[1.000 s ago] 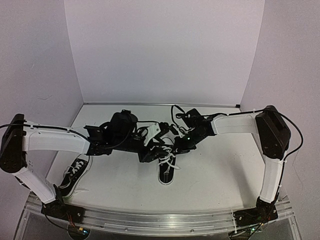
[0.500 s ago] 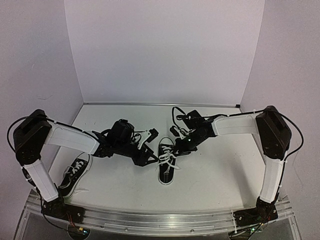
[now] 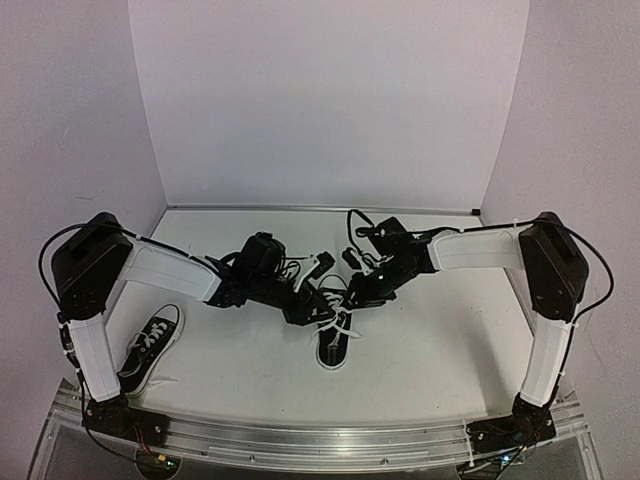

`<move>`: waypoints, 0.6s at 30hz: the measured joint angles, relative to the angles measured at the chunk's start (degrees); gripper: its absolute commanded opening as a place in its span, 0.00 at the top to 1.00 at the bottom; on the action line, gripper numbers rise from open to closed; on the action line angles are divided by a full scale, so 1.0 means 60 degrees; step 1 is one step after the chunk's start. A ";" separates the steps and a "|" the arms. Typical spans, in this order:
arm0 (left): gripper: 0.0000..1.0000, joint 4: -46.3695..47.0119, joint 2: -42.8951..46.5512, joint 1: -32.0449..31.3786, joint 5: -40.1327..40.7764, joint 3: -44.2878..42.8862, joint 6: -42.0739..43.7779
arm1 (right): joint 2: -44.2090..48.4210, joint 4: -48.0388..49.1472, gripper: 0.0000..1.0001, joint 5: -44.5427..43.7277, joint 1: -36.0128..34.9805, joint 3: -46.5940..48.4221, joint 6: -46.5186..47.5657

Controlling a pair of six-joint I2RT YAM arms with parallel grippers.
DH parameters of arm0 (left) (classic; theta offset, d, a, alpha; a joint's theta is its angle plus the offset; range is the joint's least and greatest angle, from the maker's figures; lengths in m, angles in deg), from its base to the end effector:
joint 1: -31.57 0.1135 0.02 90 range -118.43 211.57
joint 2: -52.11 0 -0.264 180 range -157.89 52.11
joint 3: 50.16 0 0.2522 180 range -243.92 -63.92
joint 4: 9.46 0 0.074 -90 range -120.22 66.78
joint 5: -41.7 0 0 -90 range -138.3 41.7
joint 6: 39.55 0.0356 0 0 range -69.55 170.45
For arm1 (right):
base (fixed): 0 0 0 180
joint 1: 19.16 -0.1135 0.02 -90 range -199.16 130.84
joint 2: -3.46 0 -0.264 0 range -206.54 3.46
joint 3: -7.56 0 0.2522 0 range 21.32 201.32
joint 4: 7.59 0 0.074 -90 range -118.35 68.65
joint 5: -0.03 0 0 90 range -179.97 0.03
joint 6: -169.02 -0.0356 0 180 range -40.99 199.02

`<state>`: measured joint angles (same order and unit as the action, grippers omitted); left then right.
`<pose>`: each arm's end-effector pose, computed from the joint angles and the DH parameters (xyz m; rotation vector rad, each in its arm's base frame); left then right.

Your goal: Tie the shoes

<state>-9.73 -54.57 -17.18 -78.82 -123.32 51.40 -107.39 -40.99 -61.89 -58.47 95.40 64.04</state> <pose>0.2455 -0.3074 0.1689 1.2348 1.8913 -1.0411 0.3023 0.2692 0.1738 -0.7619 2.5753 0.9647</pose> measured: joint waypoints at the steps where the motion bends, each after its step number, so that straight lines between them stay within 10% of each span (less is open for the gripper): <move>1: 0.56 -0.0005 -0.0065 0.0000 -0.0030 -0.0059 0.0006 | 0.0000 0.0000 0.70 -0.0013 0.0000 0.0000 0.0022; 18: 0.79 -0.0294 -0.0235 0.0000 -0.0142 -0.0156 0.0077 | 0.0008 -0.0594 0.69 -0.0259 0.0000 0.0186 0.0812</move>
<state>-11.49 -55.98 -17.18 -79.67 -124.26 51.87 -107.34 -44.55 -63.45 -58.47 96.52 68.91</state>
